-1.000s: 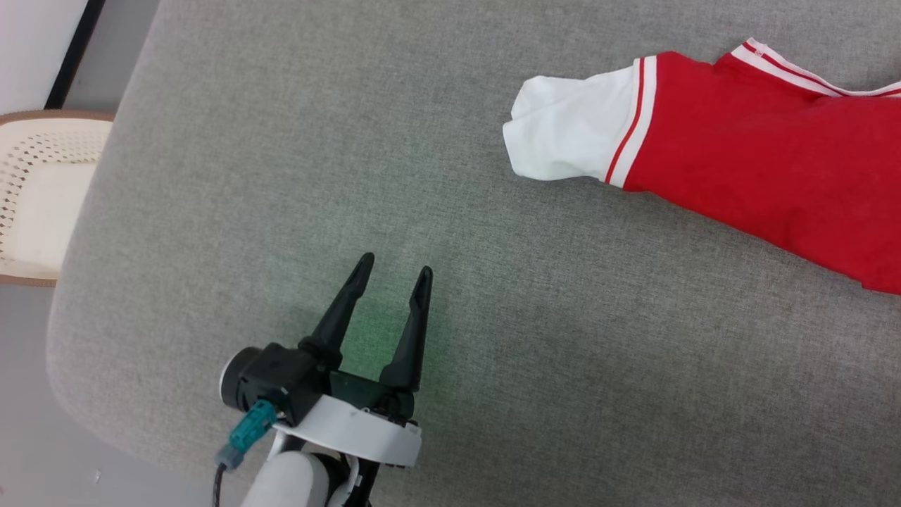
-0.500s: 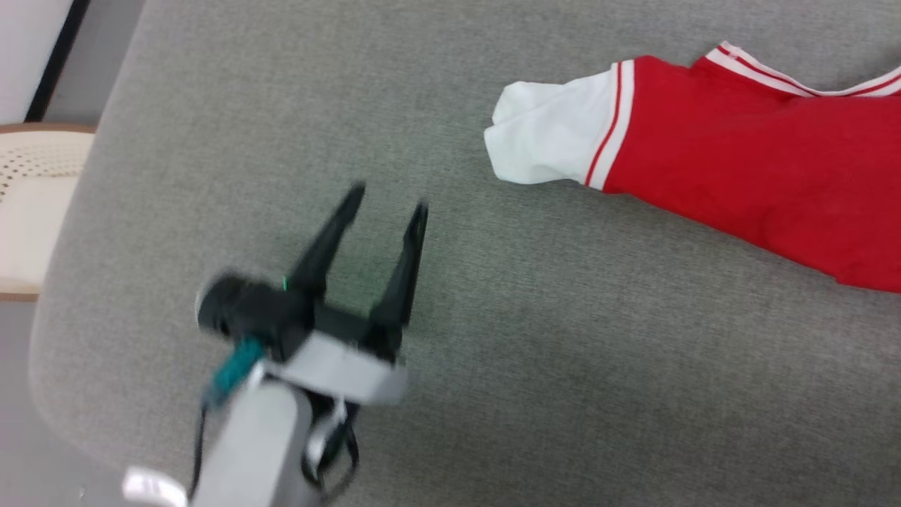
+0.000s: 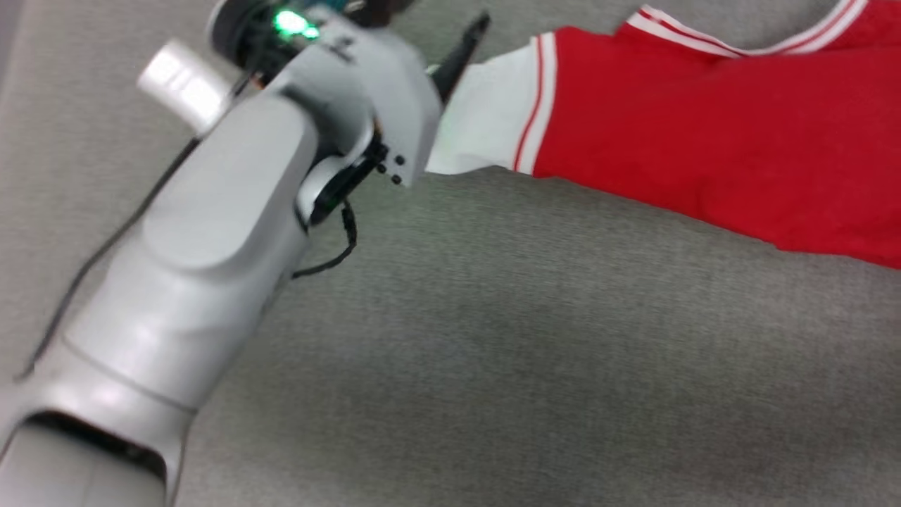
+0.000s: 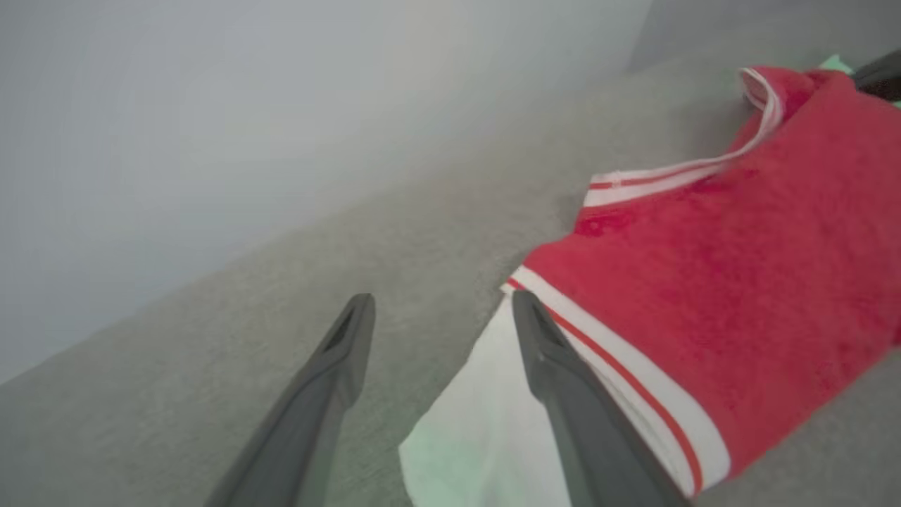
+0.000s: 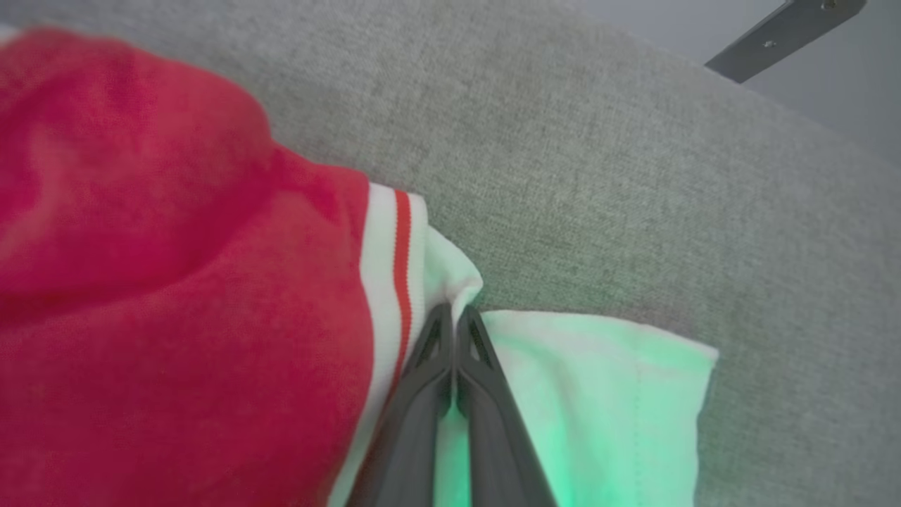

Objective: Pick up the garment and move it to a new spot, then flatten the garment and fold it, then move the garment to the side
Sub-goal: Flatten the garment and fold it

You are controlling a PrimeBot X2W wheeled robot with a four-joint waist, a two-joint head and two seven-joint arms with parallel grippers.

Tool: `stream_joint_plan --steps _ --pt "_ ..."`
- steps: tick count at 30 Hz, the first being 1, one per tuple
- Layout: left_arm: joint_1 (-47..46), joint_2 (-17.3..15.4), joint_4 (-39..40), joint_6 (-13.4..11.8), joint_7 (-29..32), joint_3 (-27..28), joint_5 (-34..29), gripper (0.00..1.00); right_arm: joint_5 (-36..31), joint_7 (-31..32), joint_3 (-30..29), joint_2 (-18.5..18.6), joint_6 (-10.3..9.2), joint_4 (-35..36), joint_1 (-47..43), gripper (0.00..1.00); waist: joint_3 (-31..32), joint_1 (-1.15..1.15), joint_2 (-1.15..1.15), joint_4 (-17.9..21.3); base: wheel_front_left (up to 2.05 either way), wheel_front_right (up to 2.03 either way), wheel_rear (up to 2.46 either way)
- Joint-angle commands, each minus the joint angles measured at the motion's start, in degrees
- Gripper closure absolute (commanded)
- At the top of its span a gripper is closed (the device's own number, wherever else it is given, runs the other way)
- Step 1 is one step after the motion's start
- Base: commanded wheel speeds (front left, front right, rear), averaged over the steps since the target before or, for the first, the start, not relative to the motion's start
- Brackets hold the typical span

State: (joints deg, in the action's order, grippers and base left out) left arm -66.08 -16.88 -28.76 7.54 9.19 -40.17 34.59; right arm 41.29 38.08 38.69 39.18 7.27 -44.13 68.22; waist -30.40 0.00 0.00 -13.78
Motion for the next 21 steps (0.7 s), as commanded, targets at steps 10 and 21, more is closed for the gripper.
stream_joint_plan --steps 10,21 --pt "-12.5 -2.4 -11.3 -0.1 21.1 -18.0 21.9 0.0 2.4 1.0 6.9 -3.8 0.22 -2.7 -1.8 1.0 -3.9 0.0 0.0 4.5 0.0 0.0 0.0" --pt "-14.2 -3.7 -12.0 -0.1 24.3 -26.8 32.3 0.63 5.0 -0.4 11.0 -4.8 0.18 -4.5 0.1 1.0 -4.6 0.0 0.0 4.9 0.0 0.0 0.0"
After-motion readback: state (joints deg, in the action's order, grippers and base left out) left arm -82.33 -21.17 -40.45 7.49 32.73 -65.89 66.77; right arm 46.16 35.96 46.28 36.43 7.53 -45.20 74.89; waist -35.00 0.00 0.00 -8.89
